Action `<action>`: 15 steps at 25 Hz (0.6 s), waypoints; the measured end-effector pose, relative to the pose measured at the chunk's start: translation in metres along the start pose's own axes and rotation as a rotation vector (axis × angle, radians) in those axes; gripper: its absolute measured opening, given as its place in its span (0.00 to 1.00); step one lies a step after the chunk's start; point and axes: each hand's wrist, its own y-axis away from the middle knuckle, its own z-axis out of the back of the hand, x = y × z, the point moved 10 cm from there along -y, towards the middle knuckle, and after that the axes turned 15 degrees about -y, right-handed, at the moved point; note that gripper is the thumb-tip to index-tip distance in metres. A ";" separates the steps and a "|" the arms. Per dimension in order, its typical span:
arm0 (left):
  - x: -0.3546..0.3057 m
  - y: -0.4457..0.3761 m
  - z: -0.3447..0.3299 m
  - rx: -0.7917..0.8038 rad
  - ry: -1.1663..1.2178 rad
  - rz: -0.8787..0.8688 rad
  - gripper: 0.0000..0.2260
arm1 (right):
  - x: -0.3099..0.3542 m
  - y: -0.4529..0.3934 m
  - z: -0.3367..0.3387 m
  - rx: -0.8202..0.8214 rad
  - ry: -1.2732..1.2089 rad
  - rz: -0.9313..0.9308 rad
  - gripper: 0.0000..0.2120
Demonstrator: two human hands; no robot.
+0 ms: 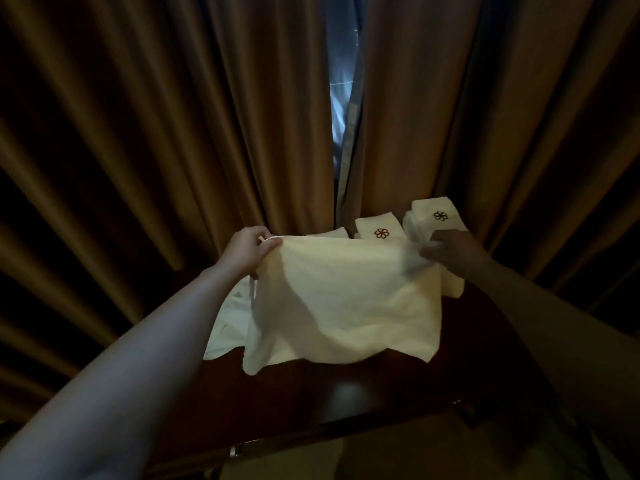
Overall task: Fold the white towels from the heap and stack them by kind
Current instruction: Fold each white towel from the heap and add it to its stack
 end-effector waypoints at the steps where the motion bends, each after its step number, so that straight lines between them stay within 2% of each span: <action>1: 0.004 -0.003 -0.012 0.030 0.075 0.045 0.11 | -0.003 -0.003 0.001 -0.031 -0.003 0.000 0.09; 3: 0.008 -0.011 -0.037 0.081 0.160 0.114 0.11 | -0.010 -0.013 0.002 -0.091 -0.006 0.013 0.08; 5: 0.009 -0.020 -0.049 0.059 0.152 0.150 0.12 | -0.016 -0.023 -0.001 -0.122 0.014 0.031 0.09; 9: -0.006 -0.035 -0.035 -0.145 -0.048 0.126 0.13 | -0.013 -0.048 0.018 -0.205 0.072 0.132 0.12; 15: -0.053 -0.035 0.018 -0.465 0.050 0.041 0.10 | 0.035 -0.066 0.067 -0.453 0.082 0.321 0.11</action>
